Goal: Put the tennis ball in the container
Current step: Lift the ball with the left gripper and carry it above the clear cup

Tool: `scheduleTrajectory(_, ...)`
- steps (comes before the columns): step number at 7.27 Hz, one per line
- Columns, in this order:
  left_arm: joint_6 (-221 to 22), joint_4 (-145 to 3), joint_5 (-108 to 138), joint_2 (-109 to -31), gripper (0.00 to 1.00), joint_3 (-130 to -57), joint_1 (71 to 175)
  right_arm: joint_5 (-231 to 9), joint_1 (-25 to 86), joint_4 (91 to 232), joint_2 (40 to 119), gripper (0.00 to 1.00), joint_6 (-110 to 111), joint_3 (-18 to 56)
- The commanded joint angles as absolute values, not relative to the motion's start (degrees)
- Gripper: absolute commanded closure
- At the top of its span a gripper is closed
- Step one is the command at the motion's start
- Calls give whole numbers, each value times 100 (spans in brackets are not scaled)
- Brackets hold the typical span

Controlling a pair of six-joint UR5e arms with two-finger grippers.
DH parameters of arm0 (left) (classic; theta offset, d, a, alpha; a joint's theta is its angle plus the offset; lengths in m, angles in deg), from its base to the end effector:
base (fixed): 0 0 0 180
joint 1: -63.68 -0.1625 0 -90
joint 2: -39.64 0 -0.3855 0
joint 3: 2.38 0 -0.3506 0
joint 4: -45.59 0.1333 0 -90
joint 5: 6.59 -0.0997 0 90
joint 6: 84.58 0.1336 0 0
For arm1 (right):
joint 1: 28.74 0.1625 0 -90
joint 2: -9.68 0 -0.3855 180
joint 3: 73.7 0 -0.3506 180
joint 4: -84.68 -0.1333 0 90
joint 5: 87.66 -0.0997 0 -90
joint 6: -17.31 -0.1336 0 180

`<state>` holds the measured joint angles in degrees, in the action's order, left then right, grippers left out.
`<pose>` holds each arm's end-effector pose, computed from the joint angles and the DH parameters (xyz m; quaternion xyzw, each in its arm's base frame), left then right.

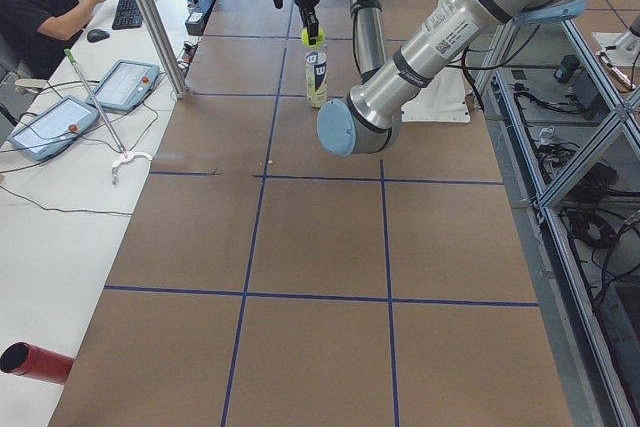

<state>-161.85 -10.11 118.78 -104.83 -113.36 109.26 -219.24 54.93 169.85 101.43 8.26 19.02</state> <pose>0.3440 -0.4310 0.0636 -0.0853 0.4310 -0.1498 0.8858 -0.0050 -0.4503 0.6312 -0.0006 -0.3576 0.0042 0.9339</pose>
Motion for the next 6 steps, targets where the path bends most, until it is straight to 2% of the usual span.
scheduleTrajectory(1,-16781,-1643,11866,-10872,100,-10560,10639,-21924,5493,16985,10144,0,826,1902)
scheduleTrajectory(4,-16772,-2259,11848,-10784,100,-10049,10605,-21924,5493,16985,10144,0,826,1902)
scheduleTrajectory(6,-16764,-2453,11848,-10575,100,-10056,10543,-21924,5493,16985,10144,0,826,1902)
